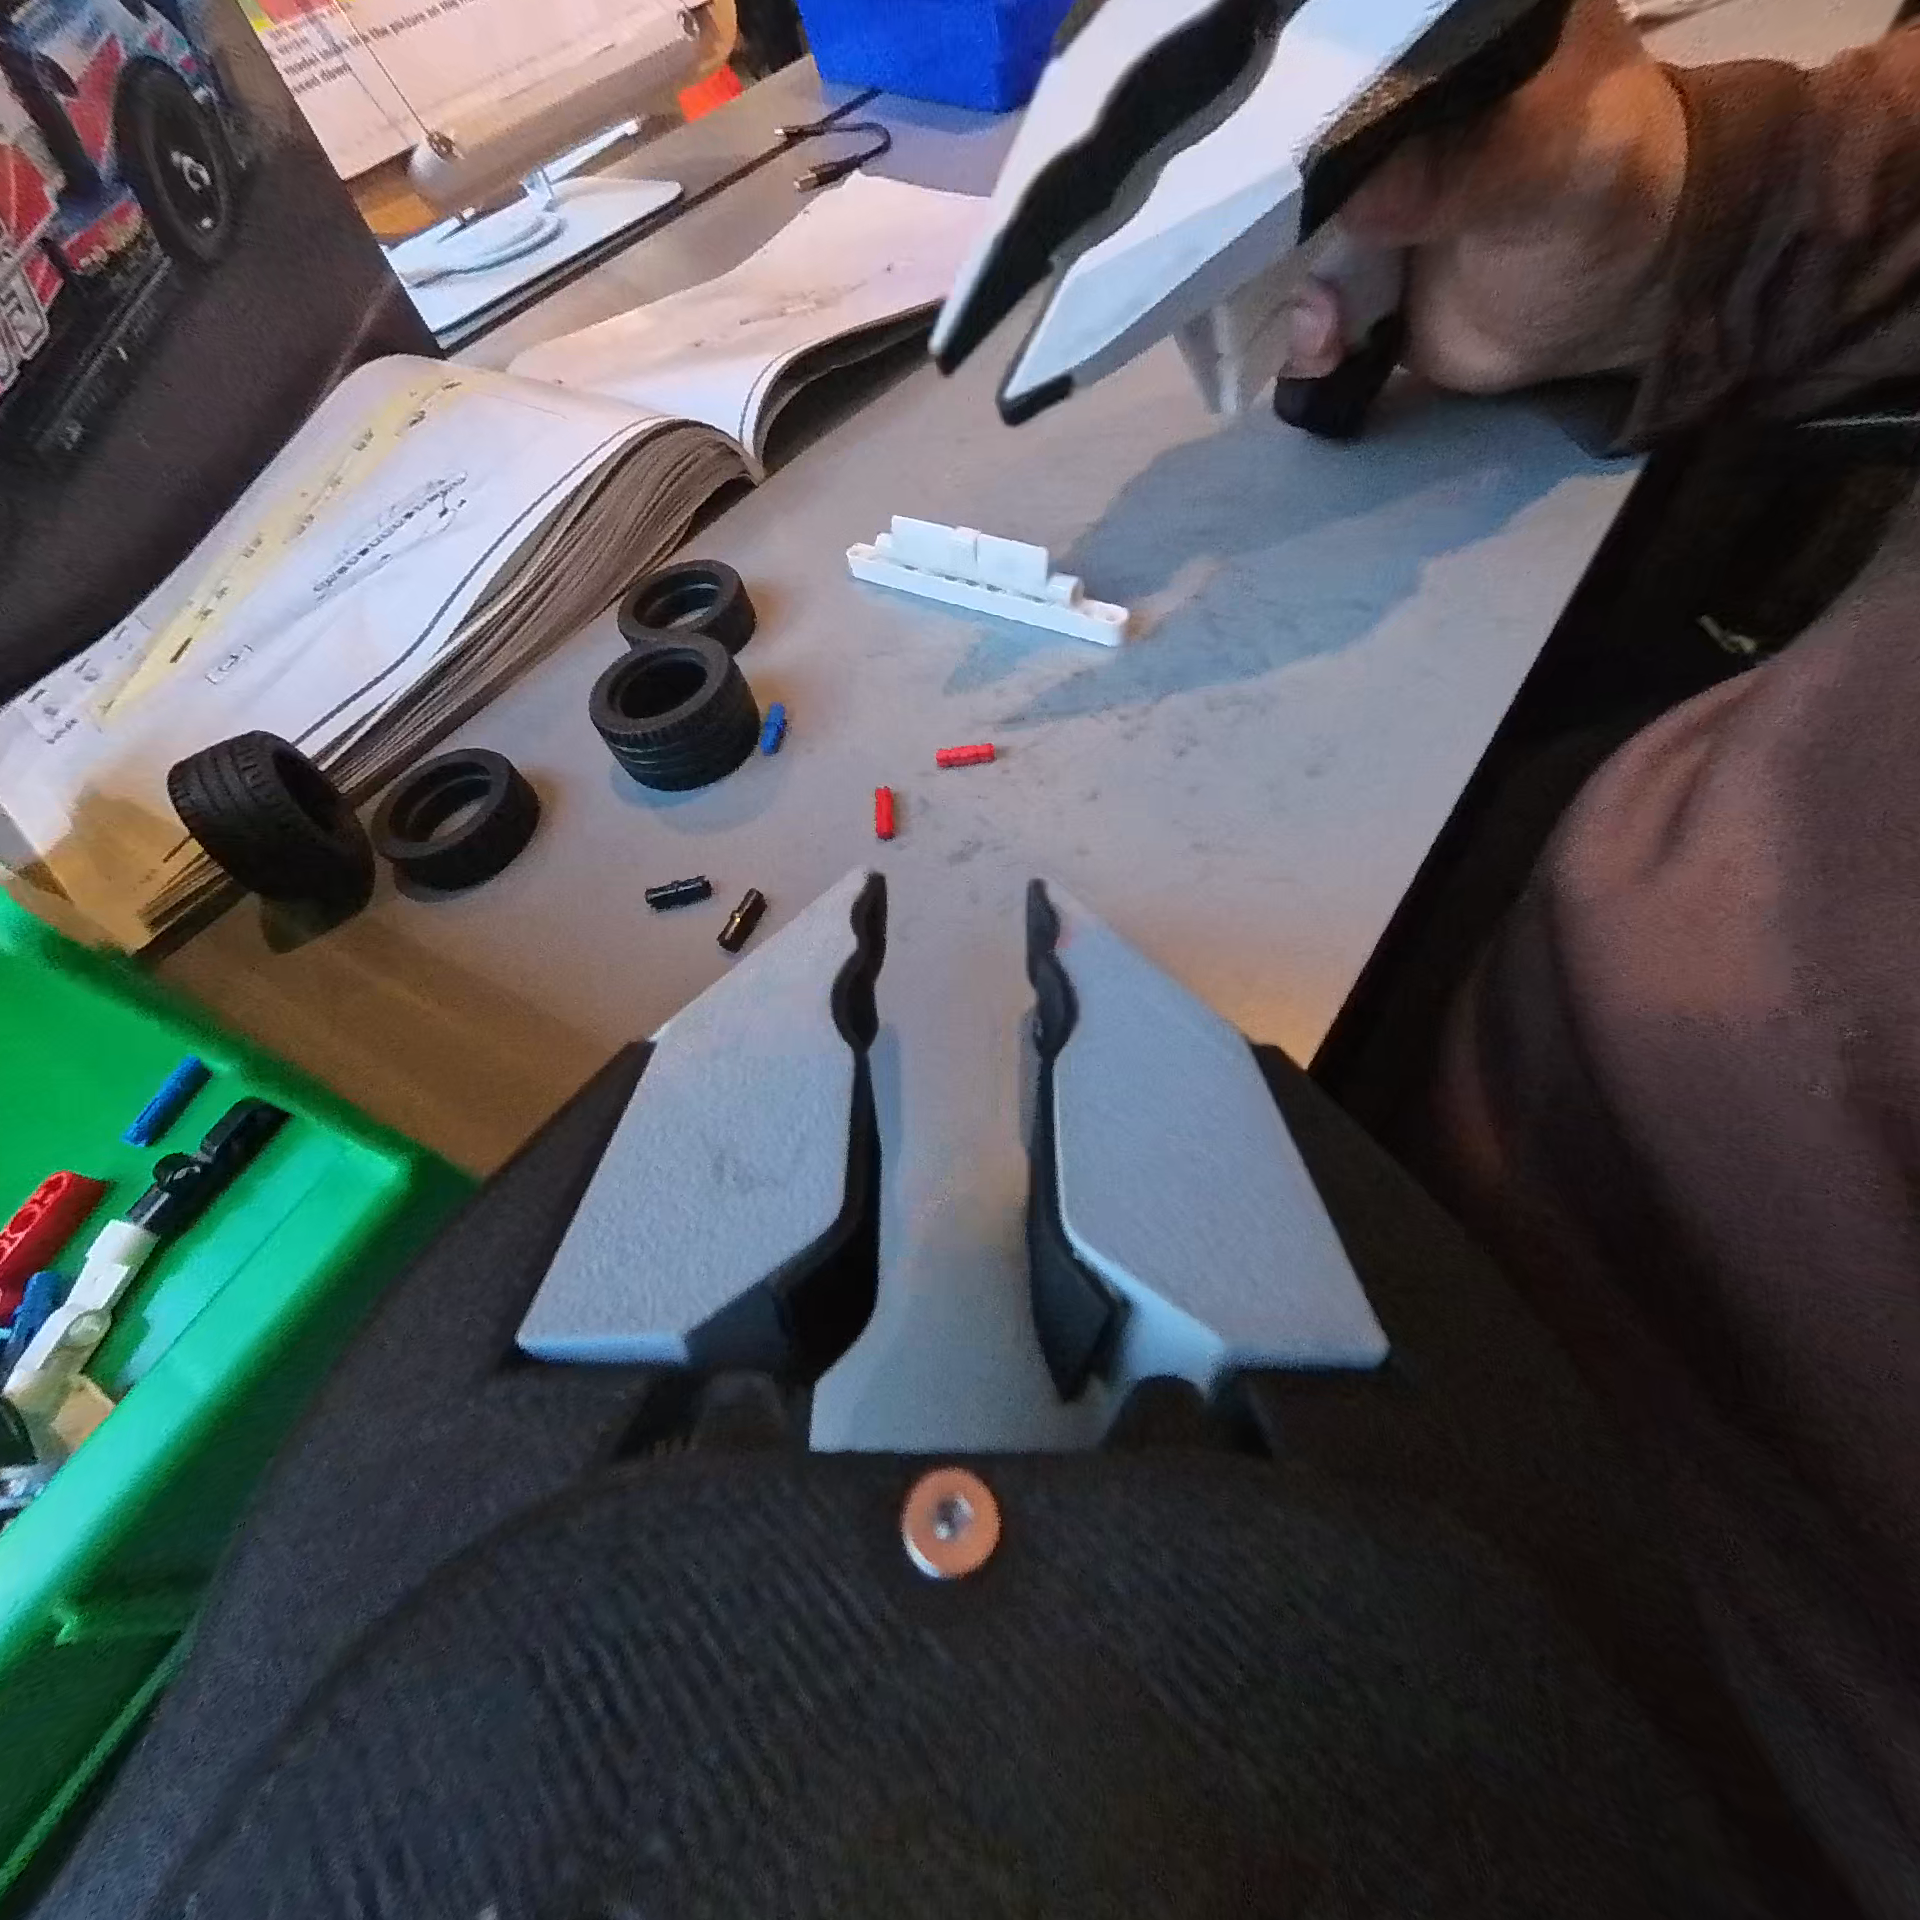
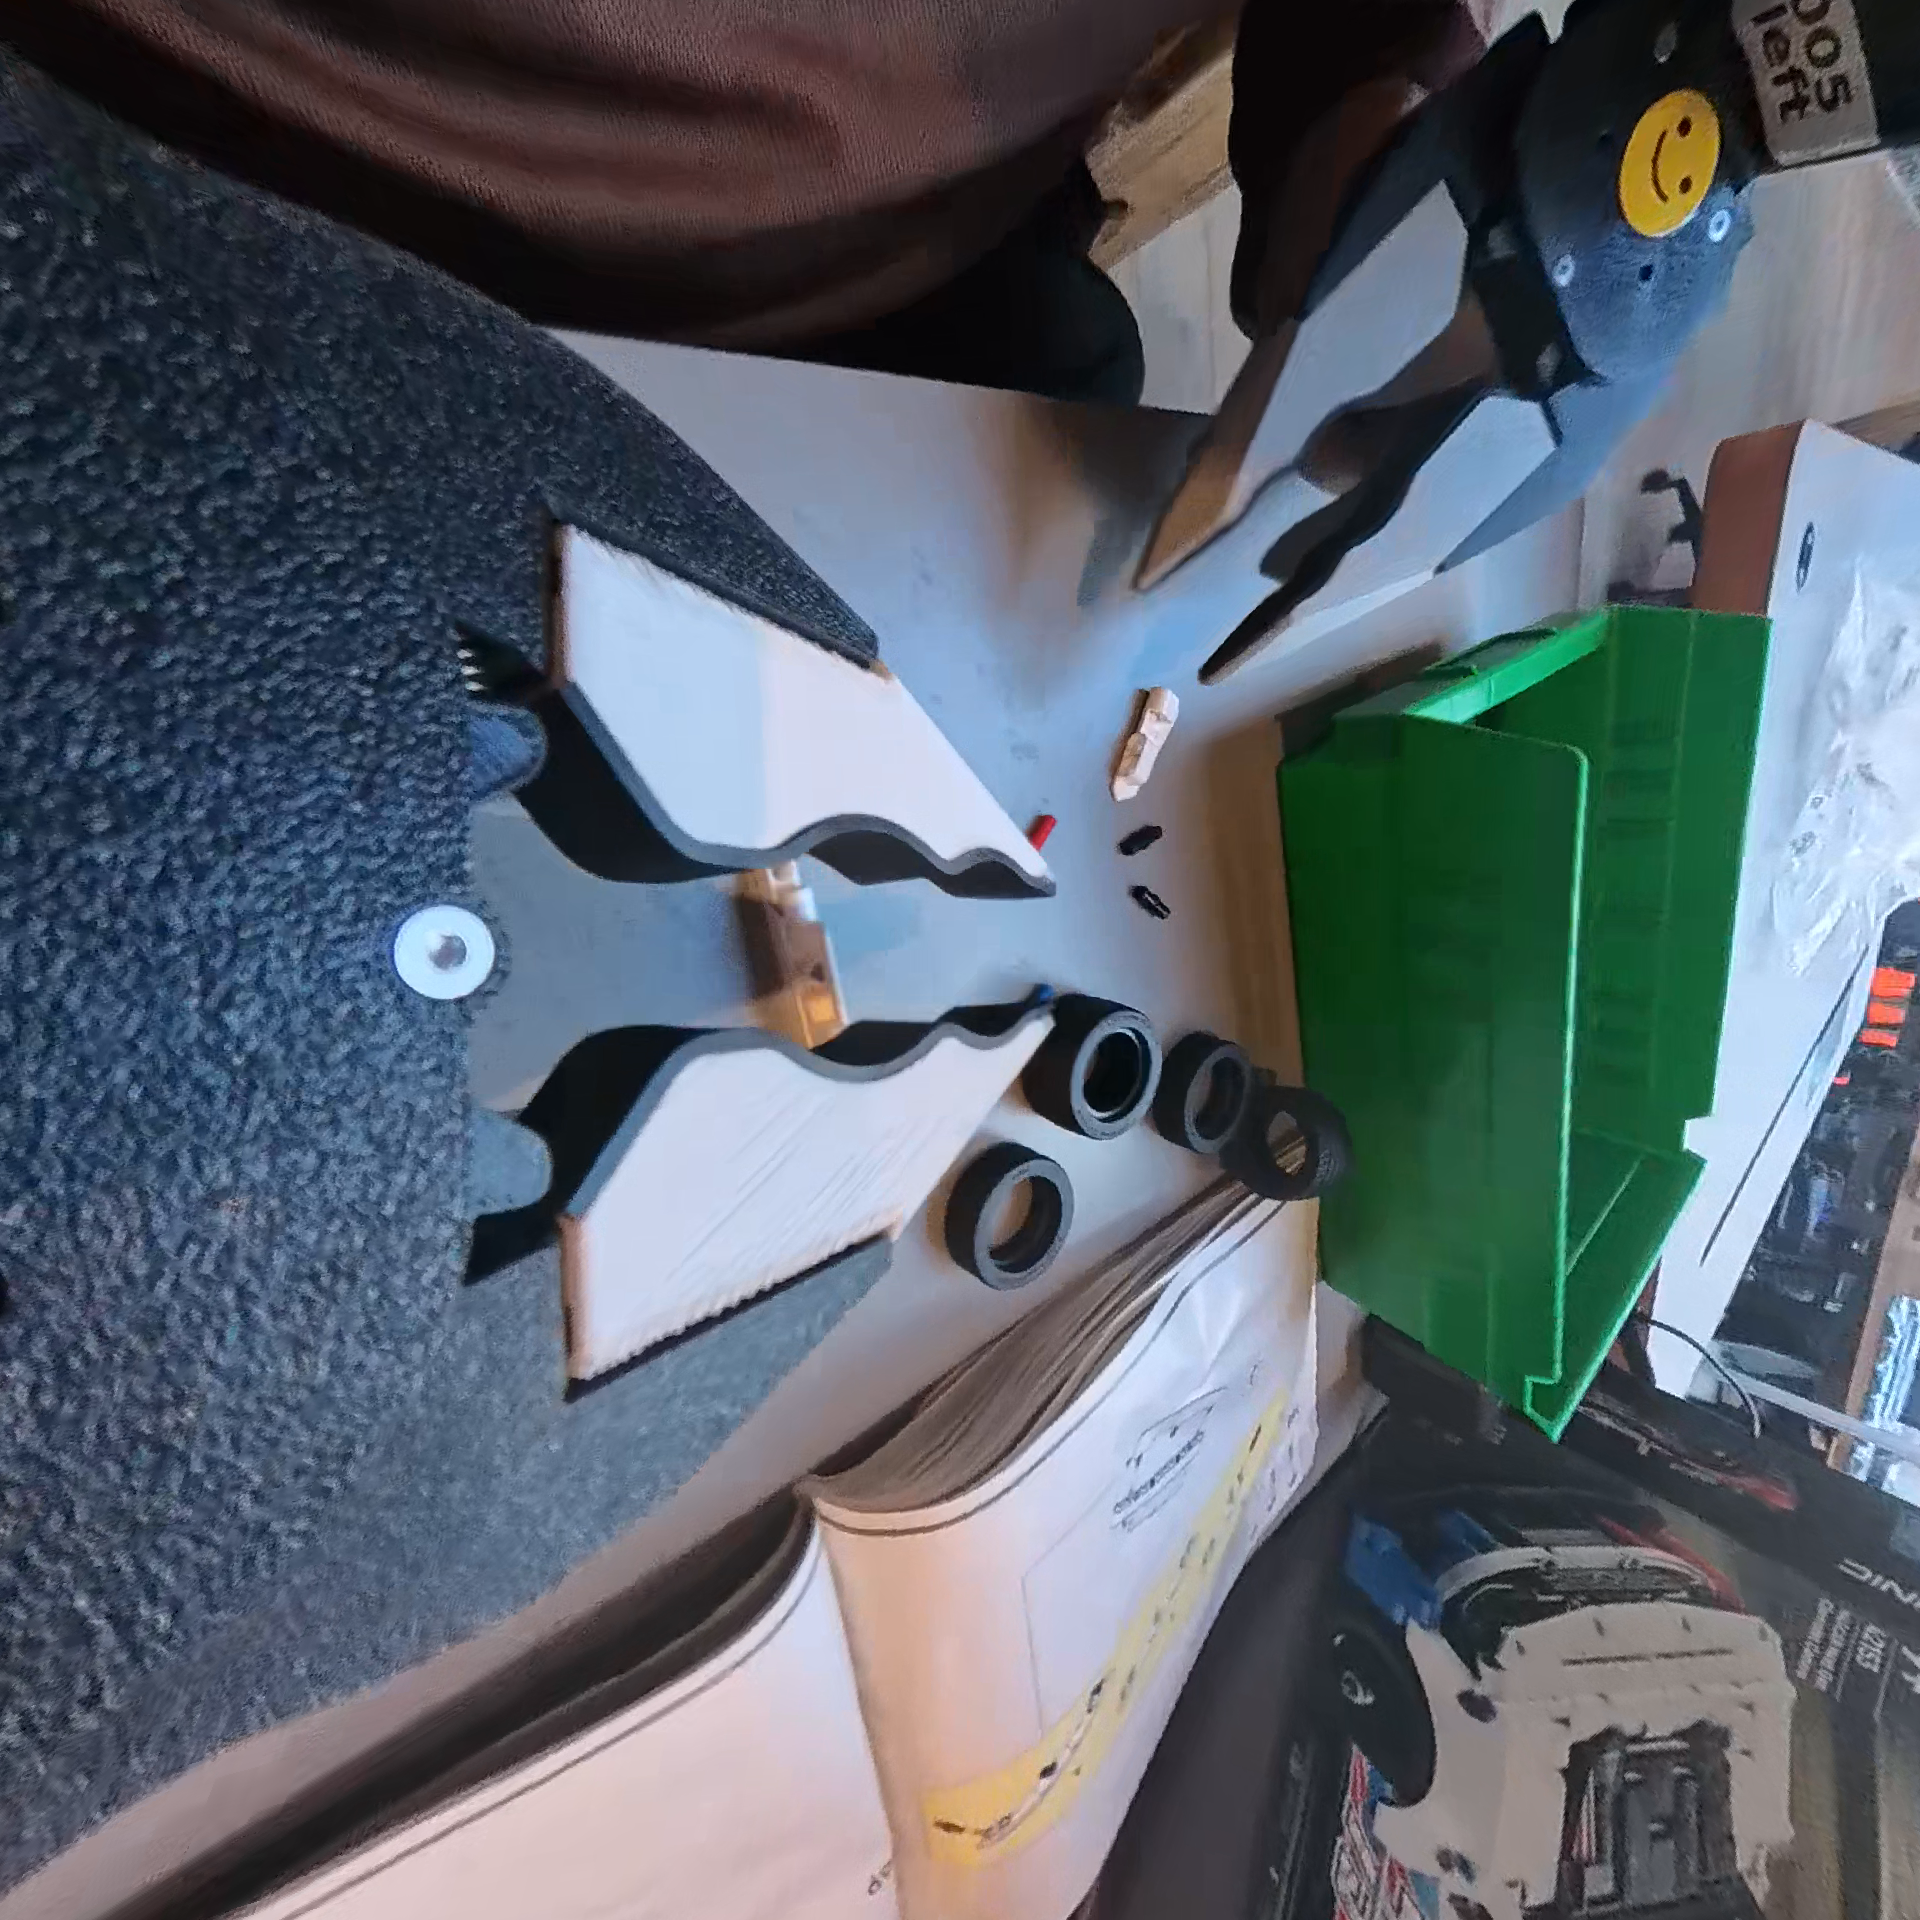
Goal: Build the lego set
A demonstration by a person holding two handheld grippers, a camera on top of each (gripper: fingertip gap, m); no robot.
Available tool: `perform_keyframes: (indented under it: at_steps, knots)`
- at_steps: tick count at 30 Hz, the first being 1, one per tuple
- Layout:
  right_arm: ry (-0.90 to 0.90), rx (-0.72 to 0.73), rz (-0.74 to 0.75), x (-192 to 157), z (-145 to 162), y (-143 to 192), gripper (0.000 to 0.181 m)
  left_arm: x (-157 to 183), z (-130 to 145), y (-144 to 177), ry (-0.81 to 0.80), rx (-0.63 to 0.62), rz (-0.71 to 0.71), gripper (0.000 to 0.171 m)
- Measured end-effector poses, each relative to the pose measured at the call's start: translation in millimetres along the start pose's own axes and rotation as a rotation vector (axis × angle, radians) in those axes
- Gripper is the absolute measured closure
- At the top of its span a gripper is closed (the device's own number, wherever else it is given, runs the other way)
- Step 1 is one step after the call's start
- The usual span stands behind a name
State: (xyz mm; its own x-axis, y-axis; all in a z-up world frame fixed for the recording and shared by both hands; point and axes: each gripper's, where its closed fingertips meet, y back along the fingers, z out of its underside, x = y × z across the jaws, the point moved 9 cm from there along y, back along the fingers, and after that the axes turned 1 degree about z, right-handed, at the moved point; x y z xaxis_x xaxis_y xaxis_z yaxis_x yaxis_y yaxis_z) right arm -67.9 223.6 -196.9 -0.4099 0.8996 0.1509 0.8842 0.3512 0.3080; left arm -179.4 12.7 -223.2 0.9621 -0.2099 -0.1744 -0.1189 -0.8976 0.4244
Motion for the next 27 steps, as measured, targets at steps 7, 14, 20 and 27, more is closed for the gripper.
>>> perform_keyframes:
  at_steps: [7, 14, 20, 27]
  knots:
    - [0.058, 0.005, 0.081, 7.4, -8.6, 3.0, 0.131, 0.6, -3.1, -5.8, 0.044, -0.047, 0.051, 0.125]
    - [-0.011, -0.026, 0.114, 4.6, 1.3, 6.1, 0.120, -1.3, -11.9, 1.6, 0.041, -0.039, -0.070, 0.126]
    - [-0.020, -0.059, 0.113, 6.1, 7.6, 3.5, 0.124, -13.6, 7.1, -2.1, 0.033, -0.191, -0.154, 0.133]
    - [-0.012, -0.077, 0.104, 8.9, 8.1, -2.5, 0.128, -17.7, 8.8, -16.0, 0.071, -0.297, -0.125, 0.165]
